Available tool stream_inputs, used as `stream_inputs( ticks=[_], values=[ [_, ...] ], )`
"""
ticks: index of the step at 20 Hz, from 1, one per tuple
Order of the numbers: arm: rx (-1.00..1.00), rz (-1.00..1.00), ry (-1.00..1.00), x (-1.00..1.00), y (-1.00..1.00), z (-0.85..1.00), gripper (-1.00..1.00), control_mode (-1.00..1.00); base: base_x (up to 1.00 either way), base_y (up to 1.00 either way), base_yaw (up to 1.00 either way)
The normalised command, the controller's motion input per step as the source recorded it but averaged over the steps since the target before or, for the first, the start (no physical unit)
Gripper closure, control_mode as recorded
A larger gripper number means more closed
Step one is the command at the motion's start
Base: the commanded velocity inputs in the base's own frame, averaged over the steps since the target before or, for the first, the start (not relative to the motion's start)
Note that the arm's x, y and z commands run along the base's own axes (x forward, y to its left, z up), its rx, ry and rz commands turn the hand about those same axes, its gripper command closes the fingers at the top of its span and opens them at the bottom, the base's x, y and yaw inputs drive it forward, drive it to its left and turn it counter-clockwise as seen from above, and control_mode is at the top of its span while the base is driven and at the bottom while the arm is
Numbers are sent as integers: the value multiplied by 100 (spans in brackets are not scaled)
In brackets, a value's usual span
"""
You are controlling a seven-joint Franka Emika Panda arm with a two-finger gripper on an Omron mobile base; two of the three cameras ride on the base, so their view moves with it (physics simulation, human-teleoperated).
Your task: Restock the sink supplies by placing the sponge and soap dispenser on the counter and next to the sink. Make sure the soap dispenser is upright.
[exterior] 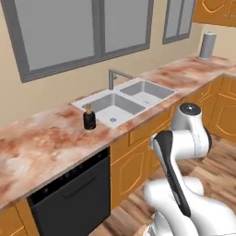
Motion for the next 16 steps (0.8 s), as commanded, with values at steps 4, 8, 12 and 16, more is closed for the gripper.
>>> stream_inputs(
  ticks=[4, 8, 12, 16],
  values=[
    [0, 0, 0, 0, 0, 0, 100, 100, 100, -78, 29],
    [0, 0, 0, 0, 0, 0, 100, 100, 100, -87, 26],
    [0, 0, 0, 0, 0, 0, 100, 100, 100, -90, 26],
    [0, 0, 0, 0, 0, 0, 100, 100, 100, -89, 27]
  ],
)
